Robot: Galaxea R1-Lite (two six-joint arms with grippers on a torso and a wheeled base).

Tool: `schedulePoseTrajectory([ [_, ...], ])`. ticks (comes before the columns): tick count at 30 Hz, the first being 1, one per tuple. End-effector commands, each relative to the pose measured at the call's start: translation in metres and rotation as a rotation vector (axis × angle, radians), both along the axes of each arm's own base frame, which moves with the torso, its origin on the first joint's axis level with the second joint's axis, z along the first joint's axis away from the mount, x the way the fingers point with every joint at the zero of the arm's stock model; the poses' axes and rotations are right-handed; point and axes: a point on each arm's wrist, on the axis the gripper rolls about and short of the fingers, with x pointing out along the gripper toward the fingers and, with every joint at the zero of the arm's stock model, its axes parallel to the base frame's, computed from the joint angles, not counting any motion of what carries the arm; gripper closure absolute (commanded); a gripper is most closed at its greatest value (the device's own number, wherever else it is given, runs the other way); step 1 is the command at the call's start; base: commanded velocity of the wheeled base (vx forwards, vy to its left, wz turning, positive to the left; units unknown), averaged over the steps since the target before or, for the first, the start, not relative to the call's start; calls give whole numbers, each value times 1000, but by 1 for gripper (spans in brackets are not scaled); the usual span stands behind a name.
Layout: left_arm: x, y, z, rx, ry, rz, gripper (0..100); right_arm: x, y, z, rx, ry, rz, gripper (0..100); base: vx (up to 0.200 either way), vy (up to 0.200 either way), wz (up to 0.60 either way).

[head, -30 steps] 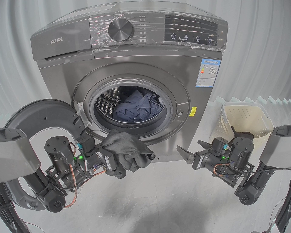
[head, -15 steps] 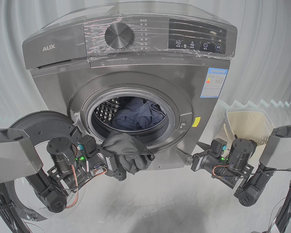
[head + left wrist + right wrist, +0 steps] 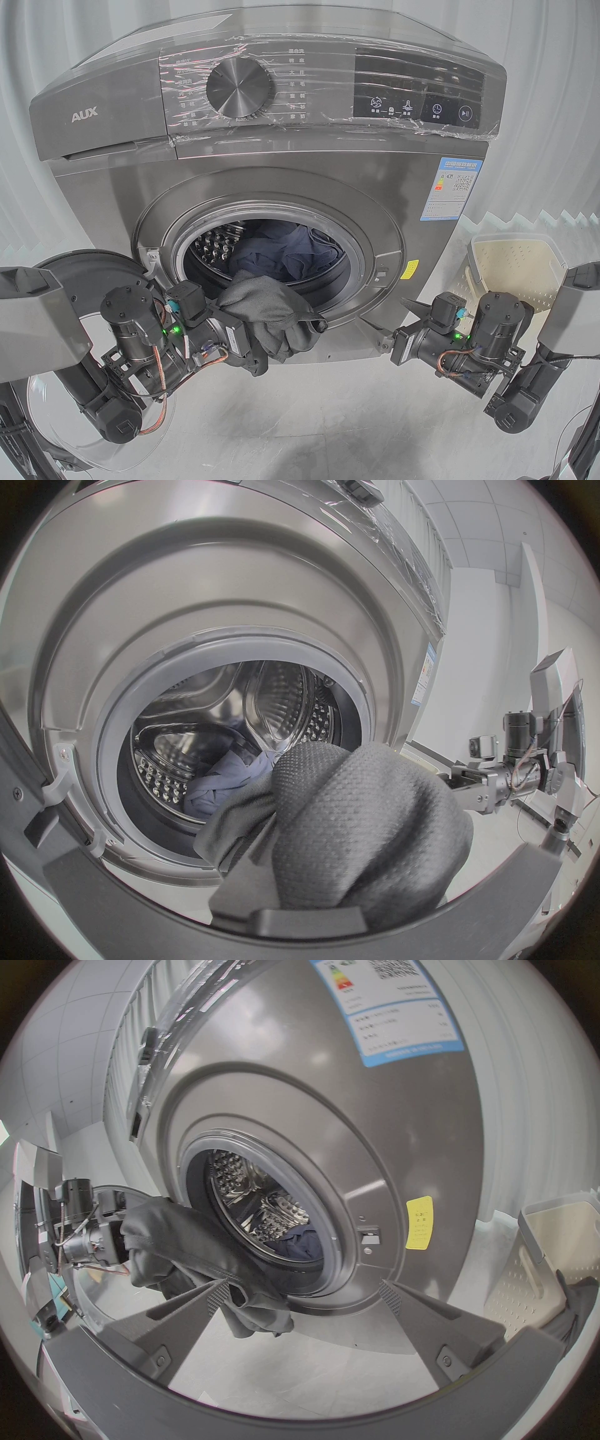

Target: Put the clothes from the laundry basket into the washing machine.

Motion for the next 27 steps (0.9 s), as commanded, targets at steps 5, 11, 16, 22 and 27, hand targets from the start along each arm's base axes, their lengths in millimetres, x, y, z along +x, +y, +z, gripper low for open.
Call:
schedulePoseTrajectory([
  [5,7,-8,-17,16,47,-20,100,-13,2,10,8,-18,34,0,0,0,0],
  [11,27,-16,-21,-26,44,-62,100,-22,7,21,31,-49,66,0,0,0,0],
  [16,61,-26,-27,-73,2,-10,100,-25,7,27,43,-67,72,0,0,0,0],
  [22,99,-41,-31,-126,-67,20,100,-26,7,28,46,-69,74,0,0,0,0],
  [27,127,-47,-38,-156,-117,59,100,-28,10,29,47,-70,87,0,0,0,0],
])
